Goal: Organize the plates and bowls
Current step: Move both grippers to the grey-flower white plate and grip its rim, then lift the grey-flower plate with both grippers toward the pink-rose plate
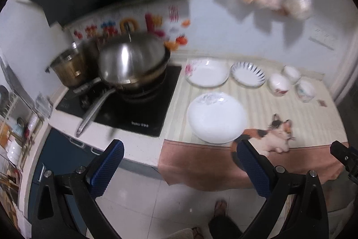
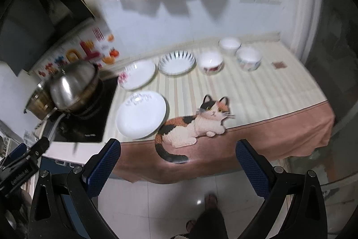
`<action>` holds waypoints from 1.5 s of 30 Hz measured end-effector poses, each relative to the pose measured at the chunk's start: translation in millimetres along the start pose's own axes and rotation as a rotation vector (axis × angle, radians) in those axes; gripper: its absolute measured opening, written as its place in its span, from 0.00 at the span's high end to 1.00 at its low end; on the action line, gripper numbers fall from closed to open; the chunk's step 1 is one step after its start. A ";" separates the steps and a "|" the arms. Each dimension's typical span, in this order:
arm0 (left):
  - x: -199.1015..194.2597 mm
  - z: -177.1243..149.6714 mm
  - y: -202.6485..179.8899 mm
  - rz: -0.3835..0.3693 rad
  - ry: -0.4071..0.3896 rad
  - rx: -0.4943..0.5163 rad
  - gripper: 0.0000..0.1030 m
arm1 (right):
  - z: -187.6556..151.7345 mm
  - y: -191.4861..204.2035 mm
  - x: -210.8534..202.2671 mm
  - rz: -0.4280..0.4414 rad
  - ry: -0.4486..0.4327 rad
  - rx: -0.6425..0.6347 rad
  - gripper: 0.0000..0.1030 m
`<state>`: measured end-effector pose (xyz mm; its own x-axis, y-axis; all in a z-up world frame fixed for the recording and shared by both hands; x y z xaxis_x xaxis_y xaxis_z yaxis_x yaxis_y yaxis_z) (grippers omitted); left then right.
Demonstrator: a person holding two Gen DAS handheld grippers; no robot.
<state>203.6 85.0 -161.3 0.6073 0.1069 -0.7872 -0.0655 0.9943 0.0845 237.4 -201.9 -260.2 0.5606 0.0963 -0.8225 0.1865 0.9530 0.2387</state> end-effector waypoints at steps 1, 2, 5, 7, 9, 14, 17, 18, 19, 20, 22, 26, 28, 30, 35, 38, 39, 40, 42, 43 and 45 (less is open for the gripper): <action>26.3 4.3 2.3 -0.014 0.046 -0.018 0.00 | 5.9 -0.2 29.4 0.007 0.030 -0.006 0.00; 44.0 6.4 3.7 -0.023 0.072 -0.034 0.00 | 9.6 -0.2 50.3 0.013 0.057 -0.009 0.00; 104.3 13.3 3.1 -0.045 0.167 -0.077 0.01 | 24.5 3.5 124.3 0.058 0.150 -0.026 0.00; 147.0 17.0 3.7 -0.052 0.234 -0.106 0.02 | 34.5 7.8 175.2 0.096 0.222 -0.044 0.01; 188.4 18.6 1.7 -0.051 0.308 -0.125 0.07 | 42.2 11.1 215.6 0.124 0.282 -0.052 0.02; 275.0 19.6 -5.7 -0.045 0.456 -0.149 0.27 | 62.9 22.8 318.1 0.194 0.424 -0.081 0.16; 307.2 21.8 -13.3 -0.062 0.512 -0.148 0.29 | 70.6 29.8 359.0 0.239 0.486 -0.085 0.24; 317.2 23.1 -15.4 -0.067 0.529 -0.148 0.31 | 71.9 30.6 369.6 0.252 0.502 -0.085 0.26; 326.0 24.8 -16.4 -0.074 0.541 -0.146 0.32 | 73.6 33.1 382.5 0.273 0.529 -0.084 0.28; 332.0 25.0 -16.0 -0.073 0.552 -0.143 0.34 | 74.6 35.0 391.7 0.289 0.549 -0.085 0.29; 342.8 26.4 -17.2 -0.076 0.573 -0.145 0.41 | 75.3 39.1 403.6 0.307 0.580 -0.088 0.32; 353.8 26.5 -22.8 -0.083 0.601 -0.137 0.60 | 75.2 47.2 422.9 0.349 0.634 -0.100 0.47; 356.4 25.8 -25.1 -0.086 0.615 -0.130 0.64 | 73.6 50.6 430.6 0.366 0.656 -0.112 0.61; 355.9 25.7 -25.9 -0.095 0.614 -0.136 0.66 | 71.6 56.2 434.9 0.370 0.666 -0.135 0.76; 356.6 27.6 -25.8 -0.095 0.610 -0.143 0.66 | 68.7 61.2 435.4 0.379 0.660 -0.155 0.86; 369.1 36.3 -31.0 -0.102 0.608 -0.148 0.66 | 68.7 57.8 434.5 0.376 0.669 -0.147 0.86; 367.0 36.3 -32.2 -0.101 0.605 -0.146 0.66 | 69.3 53.7 432.8 0.375 0.671 -0.141 0.86; 363.9 36.8 -34.6 -0.099 0.598 -0.139 0.66 | 70.7 49.5 429.6 0.378 0.670 -0.138 0.86; 356.9 33.8 -40.6 -0.104 0.586 -0.122 0.66 | 74.1 43.4 425.5 0.372 0.665 -0.135 0.86; 353.9 34.4 -46.2 -0.107 0.584 -0.115 0.66 | 77.4 36.7 421.8 0.374 0.664 -0.125 0.86; 346.5 36.9 -61.5 -0.123 0.578 -0.099 0.66 | 83.8 24.4 414.0 0.373 0.656 -0.112 0.86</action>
Point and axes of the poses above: each gripper's, at about its wrist camera, not at the fingertips, and x roughly the way its jaws point, y to its left, z to its top, the point moved 4 cm from there along x, roughly the way its jaws point, and after that the axes turned 2 degrees about x, right-handed, at the moved point
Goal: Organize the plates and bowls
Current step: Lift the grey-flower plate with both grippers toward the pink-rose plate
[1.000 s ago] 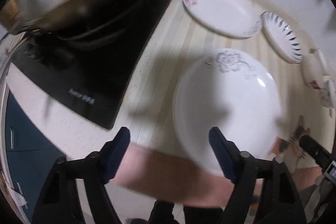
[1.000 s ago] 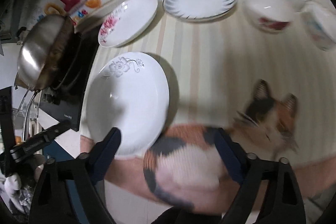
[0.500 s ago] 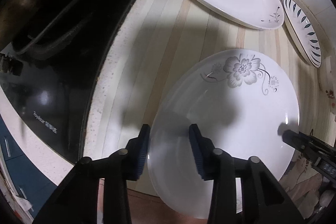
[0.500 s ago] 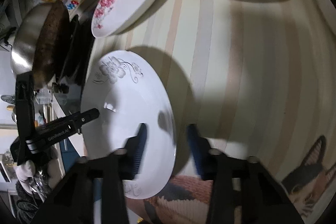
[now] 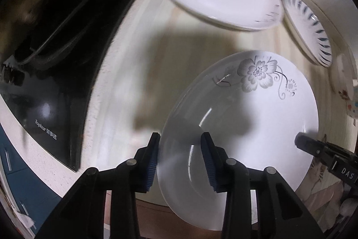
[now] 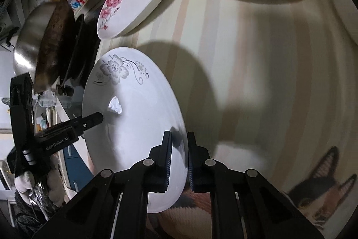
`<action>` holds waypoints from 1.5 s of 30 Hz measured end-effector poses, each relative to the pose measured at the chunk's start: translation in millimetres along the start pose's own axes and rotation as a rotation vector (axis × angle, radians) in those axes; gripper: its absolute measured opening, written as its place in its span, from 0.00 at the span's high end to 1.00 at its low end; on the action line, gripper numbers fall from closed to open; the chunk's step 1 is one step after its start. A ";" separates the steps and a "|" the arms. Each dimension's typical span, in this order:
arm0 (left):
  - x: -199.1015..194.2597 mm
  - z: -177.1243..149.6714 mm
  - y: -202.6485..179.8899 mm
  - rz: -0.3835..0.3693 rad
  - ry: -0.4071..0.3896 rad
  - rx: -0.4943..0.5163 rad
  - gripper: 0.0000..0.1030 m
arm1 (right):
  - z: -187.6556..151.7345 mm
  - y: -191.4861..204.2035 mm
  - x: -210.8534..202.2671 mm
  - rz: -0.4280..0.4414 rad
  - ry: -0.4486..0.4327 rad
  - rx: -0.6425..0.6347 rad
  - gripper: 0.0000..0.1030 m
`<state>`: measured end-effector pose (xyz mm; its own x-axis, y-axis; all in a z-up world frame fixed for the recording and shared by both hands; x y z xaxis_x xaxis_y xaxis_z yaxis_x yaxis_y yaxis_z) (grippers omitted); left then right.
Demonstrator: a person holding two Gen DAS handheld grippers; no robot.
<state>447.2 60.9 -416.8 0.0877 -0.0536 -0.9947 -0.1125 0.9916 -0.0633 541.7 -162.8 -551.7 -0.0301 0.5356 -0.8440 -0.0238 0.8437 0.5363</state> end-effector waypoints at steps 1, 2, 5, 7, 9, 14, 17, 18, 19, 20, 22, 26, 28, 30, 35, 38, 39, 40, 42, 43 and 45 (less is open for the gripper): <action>-2.2 -1.2 -7.7 -0.006 -0.001 0.010 0.67 | -1.3 -4.4 -4.6 -0.002 -0.003 0.002 0.86; -3.8 -0.8 -14.4 -0.010 -0.001 0.017 0.66 | -3.9 -10.4 -11.8 -0.002 -0.006 0.009 0.86; -5.8 -3.7 -42.5 -0.018 -0.001 0.064 0.66 | -12.7 -29.6 -31.8 -0.010 -0.013 0.032 0.86; -5.4 -6.3 -63.7 -0.024 0.003 0.104 0.66 | -18.9 -42.8 -45.6 -0.022 -0.025 0.045 0.86; -2.9 -7.5 -81.3 -0.028 0.009 0.136 0.66 | -24.6 -56.5 -57.0 -0.027 -0.036 0.068 0.86; 11.1 -11.0 -116.7 -0.038 0.035 0.200 0.66 | -36.6 -88.0 -71.2 -0.053 -0.050 0.125 0.86; 19.2 -9.8 -130.2 -0.034 0.048 0.225 0.66 | -42.8 -104.2 -72.2 -0.051 -0.052 0.167 0.86; 21.1 -9.0 -133.6 -0.035 0.051 0.230 0.66 | -44.8 -108.5 -71.4 -0.052 -0.053 0.178 0.86; 23.5 -7.4 -135.0 -0.033 0.056 0.237 0.66 | -46.7 -113.7 -70.3 -0.049 -0.054 0.192 0.86; 25.9 -5.7 -137.0 -0.027 0.059 0.245 0.66 | -47.8 -116.7 -69.7 -0.046 -0.053 0.201 0.86; 28.3 -5.0 -142.2 -0.014 0.057 0.259 0.66 | -51.2 -123.0 -68.8 -0.039 -0.054 0.216 0.86; 36.5 -7.6 -153.3 -0.003 0.062 0.255 0.66 | -55.9 -129.2 -64.9 -0.032 -0.047 0.236 0.85; 39.1 -7.1 -160.4 0.004 0.058 0.254 0.66 | -57.5 -129.2 -64.8 -0.039 -0.051 0.232 0.85; 42.4 -7.7 -166.5 0.013 0.054 0.253 0.66 | -57.3 -128.3 -64.3 -0.045 -0.051 0.231 0.85; 42.8 -3.7 -161.9 0.024 0.042 0.259 0.66 | -56.6 -126.9 -65.6 -0.062 -0.055 0.235 0.84; 42.5 -4.4 -162.1 0.021 0.034 0.263 0.66 | -53.6 -118.1 -61.9 -0.076 -0.064 0.246 0.84; 40.6 -5.4 -160.7 0.019 0.033 0.266 0.66 | -53.8 -117.3 -62.0 -0.081 -0.067 0.249 0.84; 40.6 -6.8 -162.3 0.017 0.033 0.266 0.66 | -53.9 -116.2 -62.0 -0.088 -0.070 0.251 0.83; 41.0 -6.7 -164.6 0.009 0.037 0.261 0.66 | -54.5 -115.6 -61.8 -0.096 -0.072 0.259 0.83; 41.0 -5.2 -164.7 0.002 0.039 0.260 0.66 | -53.8 -115.8 -61.7 -0.096 -0.065 0.261 0.82; 40.9 -2.3 -162.8 -0.037 0.054 0.250 0.66 | -52.7 -118.2 -64.0 -0.109 -0.032 0.280 0.82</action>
Point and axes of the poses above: each gripper's, at about its wrist camera, not at the fingertips, and x roughly the way its jaws point, y to its left, z to its top, the point moved 4 cm from there along x, roughly the way its jaws point, and after that the axes turned 2 degrees about x, right-handed, at the moved point
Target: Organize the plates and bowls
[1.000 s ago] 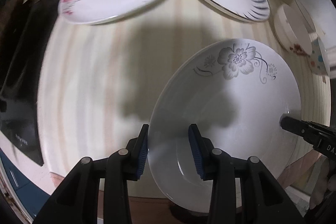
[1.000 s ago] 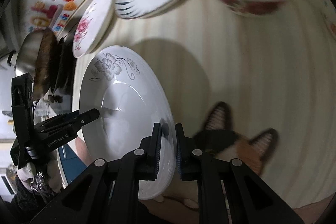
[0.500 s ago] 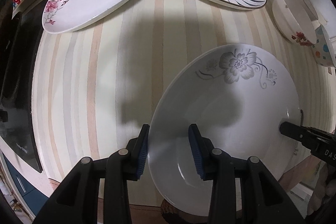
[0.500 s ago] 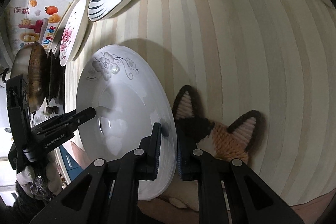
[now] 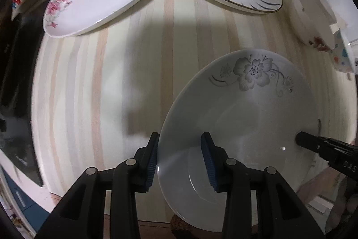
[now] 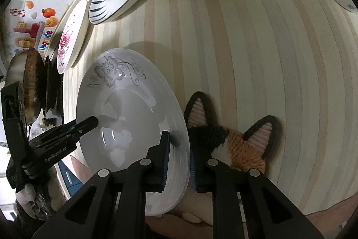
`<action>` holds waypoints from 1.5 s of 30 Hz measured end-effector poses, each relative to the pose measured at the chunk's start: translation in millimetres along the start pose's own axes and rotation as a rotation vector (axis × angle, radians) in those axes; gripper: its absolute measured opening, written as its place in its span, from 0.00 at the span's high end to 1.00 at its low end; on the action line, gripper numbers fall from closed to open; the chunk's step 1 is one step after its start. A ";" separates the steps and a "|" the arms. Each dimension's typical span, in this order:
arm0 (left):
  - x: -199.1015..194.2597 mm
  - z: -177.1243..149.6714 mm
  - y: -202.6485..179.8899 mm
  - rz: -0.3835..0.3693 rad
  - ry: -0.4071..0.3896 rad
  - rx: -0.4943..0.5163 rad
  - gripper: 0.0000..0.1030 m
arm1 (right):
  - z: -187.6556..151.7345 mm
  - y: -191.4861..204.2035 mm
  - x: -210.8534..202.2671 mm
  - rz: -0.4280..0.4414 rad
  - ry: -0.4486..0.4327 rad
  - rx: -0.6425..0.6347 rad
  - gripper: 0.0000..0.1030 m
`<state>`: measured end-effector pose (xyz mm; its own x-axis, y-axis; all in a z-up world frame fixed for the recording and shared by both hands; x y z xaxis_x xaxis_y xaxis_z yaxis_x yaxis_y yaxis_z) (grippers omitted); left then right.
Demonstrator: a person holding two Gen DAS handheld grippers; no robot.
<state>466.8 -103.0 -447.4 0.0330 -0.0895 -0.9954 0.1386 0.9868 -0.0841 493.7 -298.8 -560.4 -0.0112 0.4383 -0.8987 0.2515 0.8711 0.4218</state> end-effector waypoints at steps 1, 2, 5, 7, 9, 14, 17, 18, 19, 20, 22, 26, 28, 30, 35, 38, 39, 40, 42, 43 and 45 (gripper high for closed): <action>-2.7 -1.5 2.5 -0.011 0.004 -0.009 0.66 | 2.7 -1.4 -4.9 -0.006 -0.003 0.005 0.82; -10.7 -1.6 5.8 -0.016 -0.013 -0.018 0.66 | 6.5 -1.8 -15.2 -0.016 -0.023 0.006 0.82; -45.1 4.3 20.7 -0.016 -0.108 -0.053 0.65 | 21.3 10.7 -58.3 -0.076 -0.119 -0.033 0.82; -66.2 14.7 42.1 -0.009 -0.176 -0.120 0.65 | 36.7 32.9 -79.9 -0.093 -0.172 -0.089 0.75; -73.3 27.8 65.1 -0.015 -0.208 -0.189 0.64 | 60.2 71.3 -92.0 -0.099 -0.222 -0.175 0.62; -57.5 57.2 136.4 -0.018 -0.199 -0.346 0.64 | 134.1 184.3 -67.4 -0.051 -0.284 -0.424 0.51; -48.8 62.2 158.3 -0.035 -0.183 -0.425 0.64 | 176.9 235.8 -30.3 -0.041 -0.260 -0.515 0.51; -43.4 65.7 163.0 -0.034 -0.178 -0.442 0.64 | 187.3 247.1 -19.6 -0.038 -0.248 -0.536 0.51; -37.9 68.6 168.7 -0.038 -0.171 -0.461 0.64 | 203.4 262.1 -2.8 -0.050 -0.229 -0.557 0.51; -33.7 72.0 175.1 -0.044 -0.165 -0.476 0.64 | 213.3 270.8 7.4 -0.055 -0.217 -0.571 0.51; -25.8 76.7 182.9 -0.065 -0.160 -0.511 0.64 | 232.5 281.4 31.9 -0.077 -0.187 -0.593 0.51; -15.7 84.5 188.9 -0.083 -0.152 -0.534 0.64 | 256.3 294.9 61.1 -0.102 -0.149 -0.608 0.52; -12.1 88.3 190.5 -0.091 -0.150 -0.541 0.64 | 266.7 296.6 74.0 -0.113 -0.130 -0.610 0.56; -8.3 92.6 192.1 -0.102 -0.149 -0.552 0.64 | 272.9 295.5 84.9 -0.105 -0.093 -0.599 0.65; 0.0 97.9 194.5 -0.102 -0.147 -0.563 0.65 | 274.4 288.3 91.4 -0.064 -0.082 -0.582 0.78; 0.6 104.3 198.9 -0.081 -0.154 -0.563 0.68 | 266.0 280.0 88.5 -0.055 -0.060 -0.582 0.82; 1.0 104.4 200.0 -0.069 -0.155 -0.560 0.68 | 261.7 278.5 88.2 -0.063 -0.052 -0.592 0.82; 1.9 105.4 201.6 -0.061 -0.156 -0.561 0.68 | 255.0 275.6 88.0 -0.070 -0.031 -0.605 0.82; 1.2 104.4 206.2 -0.049 -0.159 -0.554 0.68 | 244.5 269.1 88.7 -0.071 0.033 -0.625 0.82; 1.9 104.8 206.5 -0.040 -0.159 -0.542 0.68 | 243.1 266.4 88.6 -0.064 0.056 -0.618 0.82; 3.8 104.3 208.9 -0.046 -0.155 -0.535 0.68 | 247.4 263.6 89.7 -0.041 0.079 -0.581 0.82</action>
Point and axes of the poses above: each gripper's, at about its wrist camera, not at the fingertips, and x roughly the way its jaws point, y to its left, z to its top, the point moved 4 cm from there along x, roughly the way its jaws point, and after that the axes turned 2 degrees about x, right-handed, at the moved point
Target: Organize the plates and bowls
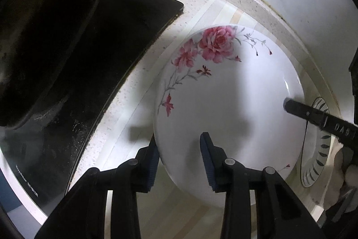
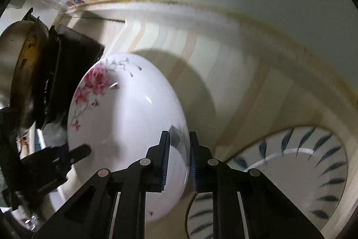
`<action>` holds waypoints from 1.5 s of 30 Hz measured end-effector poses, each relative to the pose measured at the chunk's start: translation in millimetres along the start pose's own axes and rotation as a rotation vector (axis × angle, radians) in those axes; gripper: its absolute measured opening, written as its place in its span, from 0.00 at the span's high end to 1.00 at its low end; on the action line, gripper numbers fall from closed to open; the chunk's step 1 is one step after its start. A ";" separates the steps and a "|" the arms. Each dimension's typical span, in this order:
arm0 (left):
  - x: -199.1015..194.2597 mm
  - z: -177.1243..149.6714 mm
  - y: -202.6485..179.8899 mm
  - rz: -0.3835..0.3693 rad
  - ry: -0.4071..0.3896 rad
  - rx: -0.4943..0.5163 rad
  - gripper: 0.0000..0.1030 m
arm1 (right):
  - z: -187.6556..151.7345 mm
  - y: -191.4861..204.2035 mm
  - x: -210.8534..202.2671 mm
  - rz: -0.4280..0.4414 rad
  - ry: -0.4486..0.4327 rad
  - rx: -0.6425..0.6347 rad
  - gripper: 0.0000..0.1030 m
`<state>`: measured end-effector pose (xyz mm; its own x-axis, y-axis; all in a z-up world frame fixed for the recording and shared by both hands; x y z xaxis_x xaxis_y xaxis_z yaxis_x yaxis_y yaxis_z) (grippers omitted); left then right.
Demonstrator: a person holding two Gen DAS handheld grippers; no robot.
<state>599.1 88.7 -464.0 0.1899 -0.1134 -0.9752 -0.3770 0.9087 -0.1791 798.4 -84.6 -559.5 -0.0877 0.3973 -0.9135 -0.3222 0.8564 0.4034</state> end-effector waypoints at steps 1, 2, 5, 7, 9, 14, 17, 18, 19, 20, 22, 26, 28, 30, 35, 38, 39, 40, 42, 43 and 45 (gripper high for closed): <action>2.3 -0.3 0.2 -0.003 0.005 0.001 0.68 | 1.8 -1.2 2.1 0.000 0.002 0.011 0.81; 4.8 -0.7 0.4 -0.004 0.004 0.003 0.68 | 5.6 -2.7 2.9 0.017 -0.007 0.025 0.80; 4.8 -2.5 1.3 -0.009 -0.013 0.003 0.71 | 12.6 2.7 6.3 0.020 -0.032 0.010 0.80; 4.1 -4.1 3.2 -0.011 -0.017 -0.007 0.71 | 11.9 9.9 6.8 -0.012 -0.059 -0.024 0.79; 1.1 -7.9 4.8 -0.011 -0.026 -0.008 0.72 | 8.0 10.7 3.8 -0.015 -0.066 -0.027 0.80; -13.3 -22.8 4.7 -0.033 -0.039 0.002 0.71 | -7.2 14.0 -15.5 -0.023 -0.118 -0.048 0.84; -24.9 -32.7 -0.1 -0.052 -0.044 0.020 0.71 | -19.6 11.6 -32.5 -0.015 -0.144 -0.032 0.86; -28.9 -35.6 -2.0 -0.058 -0.047 0.027 0.71 | -24.1 10.4 -39.1 -0.011 -0.154 -0.025 0.87; -35.7 -39.9 -5.3 -0.066 -0.051 0.037 0.71 | -29.6 10.7 -46.3 -0.008 -0.168 -0.012 0.87; -39.3 -41.7 -7.3 -0.070 -0.055 0.047 0.71 | -34.6 10.4 -53.3 -0.008 -0.178 -0.004 0.87; -53.5 -49.1 -13.5 -0.084 -0.065 0.074 0.71 | -50.1 9.1 -72.0 -0.007 -0.206 0.019 0.87; -83.1 -62.2 -26.0 -0.114 -0.076 0.124 0.71 | -88.3 4.6 -107.3 0.001 -0.257 0.064 0.87; -94.6 -71.3 -32.8 -0.122 -0.073 0.156 0.71 | -110.8 1.2 -120.6 0.005 -0.275 0.087 0.87; -104.2 -82.3 -40.4 -0.119 -0.071 0.202 0.71 | -138.8 -1.7 -131.4 0.006 -0.293 0.117 0.87; -110.4 -111.8 -54.7 -0.095 -0.057 0.311 0.71 | -201.5 -8.6 -141.4 0.011 -0.320 0.189 0.87; -102.6 -132.7 -59.8 -0.090 -0.018 0.362 0.71 | -247.5 -17.4 -137.9 0.014 -0.315 0.238 0.87; -98.1 -140.4 -61.2 -0.091 0.004 0.377 0.71 | -262.8 -21.0 -133.8 0.016 -0.308 0.260 0.87; -93.5 -144.3 -62.8 -0.091 0.023 0.384 0.71 | -272.6 -23.6 -128.0 0.018 -0.302 0.275 0.87; -82.3 -158.1 -65.0 -0.079 0.062 0.412 0.71 | -290.4 -28.1 -118.7 0.027 -0.293 0.311 0.87; -77.3 -164.6 -65.7 -0.070 0.074 0.423 0.71 | -300.7 -31.3 -113.5 0.033 -0.287 0.329 0.87; -70.2 -171.4 -68.8 -0.054 0.095 0.441 0.71 | -318.1 -36.4 -103.2 0.040 -0.274 0.361 0.87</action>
<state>456.3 -34.7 -405.5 0.1073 -0.1829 -0.9773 0.0577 0.9824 -0.1775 519.4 -261.6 -496.8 0.1751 0.4637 -0.8685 0.0299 0.8792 0.4755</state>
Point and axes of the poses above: each gripper's, at about its wrist camera, not at the fingertips, and x roughly the way its jaws point, y to its left, z to its top, the point moved 4 cm from there along x, roughly the way its jaws point, and after that the axes turned 2 degrees about x, right-handed, at the moved point
